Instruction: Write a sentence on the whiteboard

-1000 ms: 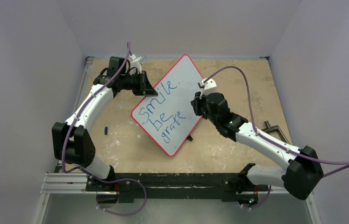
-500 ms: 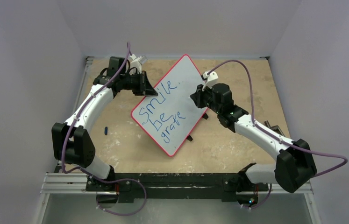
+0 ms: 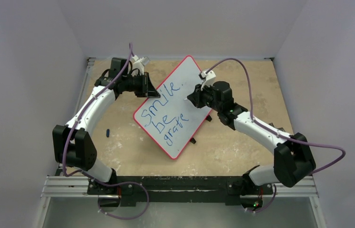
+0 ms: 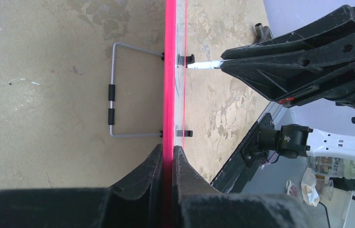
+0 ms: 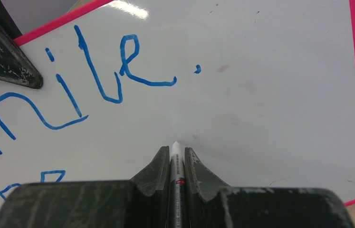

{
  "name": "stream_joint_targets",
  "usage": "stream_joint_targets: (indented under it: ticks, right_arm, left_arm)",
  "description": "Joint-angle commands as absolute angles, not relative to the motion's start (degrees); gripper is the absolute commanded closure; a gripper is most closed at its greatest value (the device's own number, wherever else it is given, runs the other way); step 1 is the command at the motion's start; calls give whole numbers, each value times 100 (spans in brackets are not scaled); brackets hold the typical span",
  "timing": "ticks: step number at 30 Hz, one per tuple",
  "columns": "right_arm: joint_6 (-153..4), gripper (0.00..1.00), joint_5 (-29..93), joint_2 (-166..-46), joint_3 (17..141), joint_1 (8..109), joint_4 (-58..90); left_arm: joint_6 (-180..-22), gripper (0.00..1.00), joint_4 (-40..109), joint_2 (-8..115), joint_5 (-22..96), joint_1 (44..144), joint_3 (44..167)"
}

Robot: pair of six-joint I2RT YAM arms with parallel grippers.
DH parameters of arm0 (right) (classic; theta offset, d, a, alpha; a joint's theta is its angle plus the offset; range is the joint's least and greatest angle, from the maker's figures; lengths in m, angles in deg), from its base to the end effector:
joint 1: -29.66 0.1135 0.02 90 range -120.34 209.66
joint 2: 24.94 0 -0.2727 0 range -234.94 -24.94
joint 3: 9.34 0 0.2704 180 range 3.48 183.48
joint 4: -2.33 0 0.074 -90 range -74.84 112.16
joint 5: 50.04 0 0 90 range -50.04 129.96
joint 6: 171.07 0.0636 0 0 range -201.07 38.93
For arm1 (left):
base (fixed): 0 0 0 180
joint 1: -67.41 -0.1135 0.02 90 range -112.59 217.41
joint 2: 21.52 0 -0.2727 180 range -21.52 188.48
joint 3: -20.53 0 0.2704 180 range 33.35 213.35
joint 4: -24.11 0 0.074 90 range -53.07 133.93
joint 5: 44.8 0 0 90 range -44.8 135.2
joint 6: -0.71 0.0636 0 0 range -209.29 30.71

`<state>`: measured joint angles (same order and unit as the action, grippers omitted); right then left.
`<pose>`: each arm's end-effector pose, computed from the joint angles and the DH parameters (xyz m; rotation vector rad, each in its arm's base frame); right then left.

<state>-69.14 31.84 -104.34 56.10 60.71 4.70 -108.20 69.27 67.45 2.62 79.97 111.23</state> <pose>0.3069 0.1953 0.2778 -0.4154 1.8581 0.6473 0.3548 -0.1231 0.3113 0.2592 2.3314 -1.1377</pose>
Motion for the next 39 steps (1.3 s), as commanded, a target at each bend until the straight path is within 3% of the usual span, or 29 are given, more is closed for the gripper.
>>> stream_joint_targets:
  ticks: [1,20,39]
  right_arm:
    - [-6933,100,2889,-10520,5871,6050,234]
    - [-7017,100,2289,-10554,5462,6049,407]
    - [-6895,100,3325,-10342,4875,6039,751]
  left_arm:
    - [-10722,100,6673,6452,495,7982,11226]
    - [-10704,100,6690,6479,513,7981,11236]
    - [-10695,100,6699,6444,539,7989,11225]
